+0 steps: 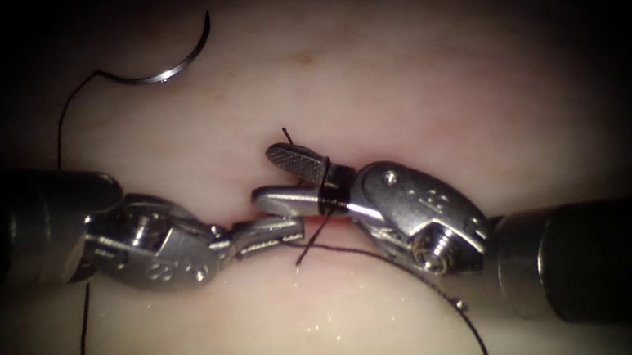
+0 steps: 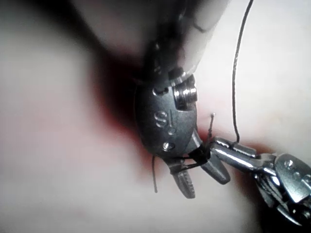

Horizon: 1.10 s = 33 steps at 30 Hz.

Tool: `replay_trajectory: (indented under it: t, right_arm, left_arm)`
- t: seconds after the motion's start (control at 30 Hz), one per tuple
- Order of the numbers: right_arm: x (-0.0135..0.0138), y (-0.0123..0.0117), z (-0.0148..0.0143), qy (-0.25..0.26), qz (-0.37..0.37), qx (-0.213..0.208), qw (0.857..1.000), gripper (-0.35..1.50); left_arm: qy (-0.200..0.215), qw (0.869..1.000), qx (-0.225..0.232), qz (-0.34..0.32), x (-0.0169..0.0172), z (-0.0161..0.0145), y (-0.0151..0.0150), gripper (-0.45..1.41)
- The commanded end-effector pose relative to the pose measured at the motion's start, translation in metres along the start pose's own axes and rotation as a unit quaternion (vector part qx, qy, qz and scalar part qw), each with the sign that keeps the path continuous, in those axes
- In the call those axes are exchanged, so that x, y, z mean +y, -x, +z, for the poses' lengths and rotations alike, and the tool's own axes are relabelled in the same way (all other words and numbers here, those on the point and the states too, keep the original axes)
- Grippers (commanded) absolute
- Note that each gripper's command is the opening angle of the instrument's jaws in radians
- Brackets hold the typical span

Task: Wound Closure
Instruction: Wrap suture twice, counter-clockwise, around the right jaws, then grap suture tail with right gripper

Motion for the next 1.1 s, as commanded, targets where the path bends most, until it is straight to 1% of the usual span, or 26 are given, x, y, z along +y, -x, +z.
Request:
replay_trajectory:
  t: [0.03, 0.23, 0.37, 0.5, 0.63, 0.7, 0.83, 0.9, 0.97, 1.1]
  right_arm:
    - [0.0005, 0.0012, 0.0006, 0.003, -0.005, -0.005, 1.0, 0.71]
    - [0.0026, 0.0017, 0.0009, 0.024, 0.002, 0.001, 1.0, 0.79]
    - [0.0037, 0.002, 0.0009, 0.035, 0.0, 0.003, 0.999, 0.81]
    - [0.004, 0.002, 0.0009, 0.041, 0.001, 0.005, 0.999, 0.81]
    - [0.0037, 0.0021, 0.0018, 0.037, 0.013, -0.003, 0.999, 0.79]
    - [0.0036, 0.0022, 0.0025, 0.04, 0.014, -0.017, 0.999, 0.79]
    - [0.004, 0.0021, 0.0033, 0.044, 0.019, -0.02, 0.999, 0.79]
    - [0.0044, 0.0023, 0.0035, 0.046, 0.02, -0.024, 0.998, 0.84]
    - [0.0051, 0.003, 0.0037, 0.047, 0.02, -0.029, 0.998, 0.89]
    - [0.0052, 0.0036, 0.0039, 0.044, 0.023, -0.029, 0.998, 0.89]
  left_arm:
    - [-0.001, 1.0, -0.002, 0.0, 0.0005, 0.0009, 0.0004, -0.45]
    - [-0.002, 1.0, 0.0, 0.004, 0.0008, 0.0017, 0.0014, -0.45]
    - [-0.003, 1.0, -0.001, 0.004, 0.0011, 0.002, 0.0023, -0.45]
    - [-0.003, 1.0, -0.001, 0.005, 0.0008, 0.0021, 0.0029, -0.45]
    - [-0.003, 1.0, -0.002, 0.004, 0.0005, 0.0022, 0.0035, -0.45]
    - [-0.003, 1.0, 0.0, 0.004, 0.0004, 0.0023, 0.0036, -0.45]
    - [-0.003, 1.0, 0.0, 0.004, 0.0003, 0.0023, 0.0038, -0.45]
    - [-0.004, 1.0, 0.0, 0.004, 0.0003, 0.0023, 0.0037, -0.45]
    - [-0.004, 1.0, 0.001, 0.004, 0.0003, 0.0023, 0.0037, -0.45]
    - [-0.004, 1.0, 0.002, 0.004, 0.0003, 0.0024, 0.0037, -0.45]
